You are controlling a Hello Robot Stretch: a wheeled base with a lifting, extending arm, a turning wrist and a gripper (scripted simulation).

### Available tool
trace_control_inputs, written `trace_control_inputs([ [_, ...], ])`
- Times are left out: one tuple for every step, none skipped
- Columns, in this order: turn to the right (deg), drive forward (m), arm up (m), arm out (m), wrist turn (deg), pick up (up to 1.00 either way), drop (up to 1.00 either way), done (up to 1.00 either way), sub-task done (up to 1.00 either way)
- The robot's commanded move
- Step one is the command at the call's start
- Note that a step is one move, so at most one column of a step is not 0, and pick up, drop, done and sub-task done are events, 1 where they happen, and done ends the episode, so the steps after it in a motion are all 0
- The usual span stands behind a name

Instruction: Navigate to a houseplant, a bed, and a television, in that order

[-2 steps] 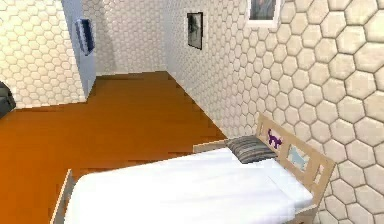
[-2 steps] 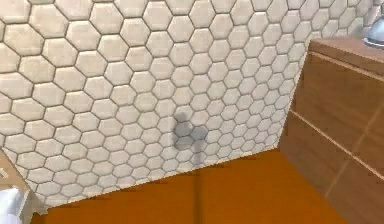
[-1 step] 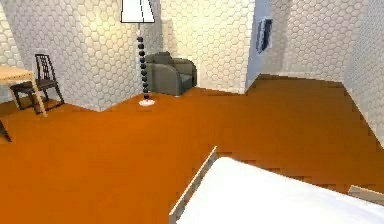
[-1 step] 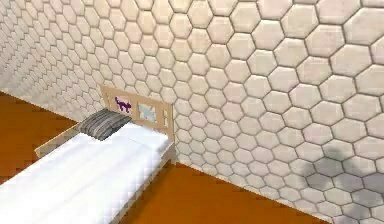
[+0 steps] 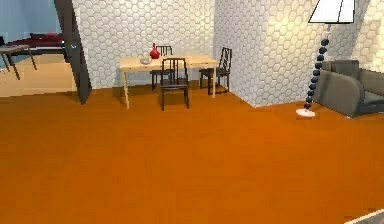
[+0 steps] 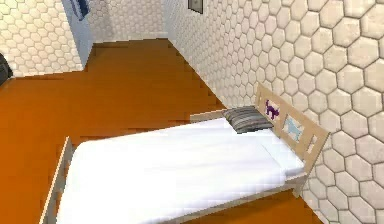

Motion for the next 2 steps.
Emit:
trace_control_inputs([
  [-12.0,0.00,0.00,0.00,0.0,0.00,0.00,0.00,0.00],
  [0.0,0.80,0.00,0.00,0.0,0.00,0.00,0.00,0.00],
])
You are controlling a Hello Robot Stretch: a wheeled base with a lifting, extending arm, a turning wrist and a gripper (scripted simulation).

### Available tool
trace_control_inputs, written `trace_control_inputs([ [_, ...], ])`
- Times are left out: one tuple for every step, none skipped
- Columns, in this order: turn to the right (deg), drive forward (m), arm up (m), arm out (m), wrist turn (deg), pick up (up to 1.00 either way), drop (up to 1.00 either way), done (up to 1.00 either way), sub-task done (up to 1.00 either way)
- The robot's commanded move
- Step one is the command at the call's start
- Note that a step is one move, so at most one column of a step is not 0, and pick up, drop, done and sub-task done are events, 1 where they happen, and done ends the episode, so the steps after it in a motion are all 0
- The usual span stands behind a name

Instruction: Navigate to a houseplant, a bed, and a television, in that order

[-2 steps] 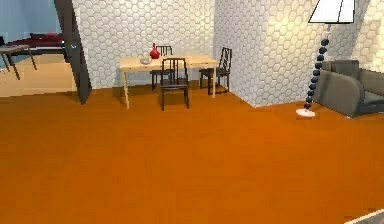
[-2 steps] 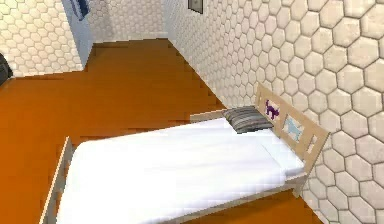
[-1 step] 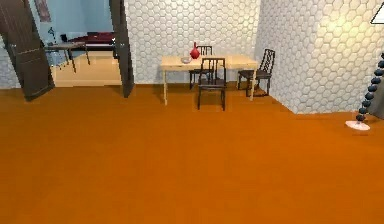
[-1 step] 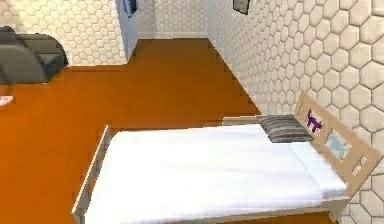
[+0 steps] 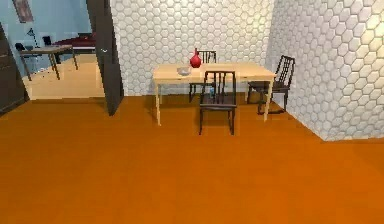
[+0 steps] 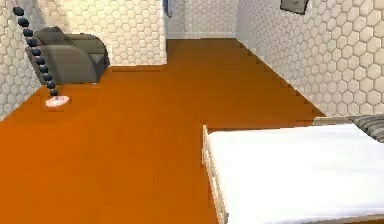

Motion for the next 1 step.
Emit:
trace_control_inputs([
  [33.0,0.00,0.00,0.00,0.0,0.00,0.00,0.00,0.00],
])
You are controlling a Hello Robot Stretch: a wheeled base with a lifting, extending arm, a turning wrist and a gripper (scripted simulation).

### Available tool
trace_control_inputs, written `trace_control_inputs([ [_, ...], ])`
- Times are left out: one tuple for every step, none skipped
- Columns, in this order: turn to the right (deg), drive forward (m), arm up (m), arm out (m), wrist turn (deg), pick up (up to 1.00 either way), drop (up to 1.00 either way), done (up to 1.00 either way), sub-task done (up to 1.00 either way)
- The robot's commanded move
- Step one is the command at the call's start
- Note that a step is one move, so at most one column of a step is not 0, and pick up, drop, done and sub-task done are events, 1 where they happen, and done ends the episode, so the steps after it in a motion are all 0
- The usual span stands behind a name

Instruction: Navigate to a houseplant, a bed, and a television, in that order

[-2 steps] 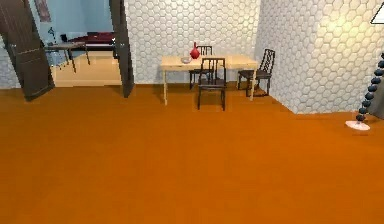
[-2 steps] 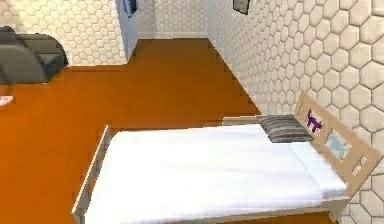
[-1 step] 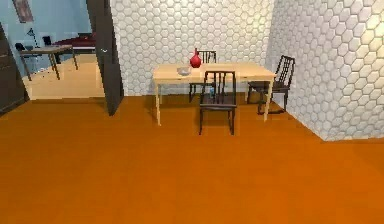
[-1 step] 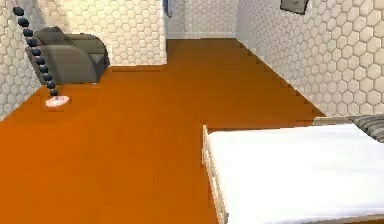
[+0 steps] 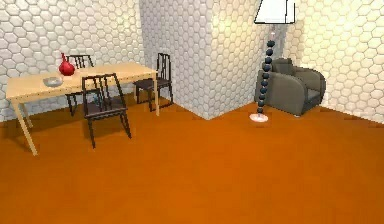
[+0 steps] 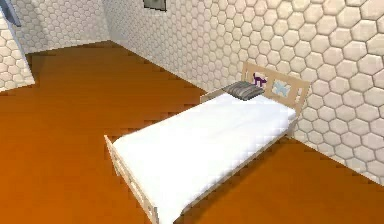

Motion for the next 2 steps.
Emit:
trace_control_inputs([
  [0.0,0.45,0.00,0.00,0.0,0.00,0.00,0.00,0.00],
  [42.0,0.00,0.00,0.00,0.0,0.00,0.00,0.00,0.00],
])
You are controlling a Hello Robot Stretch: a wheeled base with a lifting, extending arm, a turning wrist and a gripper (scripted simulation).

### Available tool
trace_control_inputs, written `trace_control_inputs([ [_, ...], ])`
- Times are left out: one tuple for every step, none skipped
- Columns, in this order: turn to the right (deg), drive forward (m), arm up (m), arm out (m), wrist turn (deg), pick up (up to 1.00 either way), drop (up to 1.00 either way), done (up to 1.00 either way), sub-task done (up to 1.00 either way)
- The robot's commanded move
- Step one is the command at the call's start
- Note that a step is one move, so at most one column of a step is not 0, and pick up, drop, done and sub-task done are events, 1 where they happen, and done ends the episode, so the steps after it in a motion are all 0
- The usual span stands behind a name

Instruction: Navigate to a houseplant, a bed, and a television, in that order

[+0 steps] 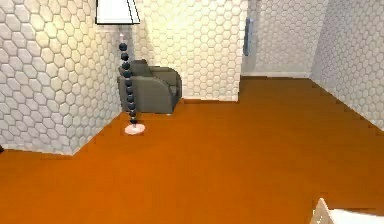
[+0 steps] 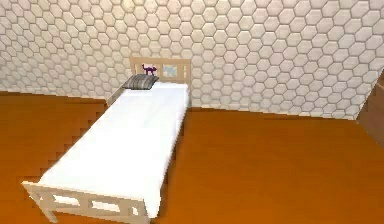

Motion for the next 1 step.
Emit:
trace_control_inputs([
  [0.0,1.00,0.00,0.00,0.0,0.00,0.00,0.00,0.00],
])
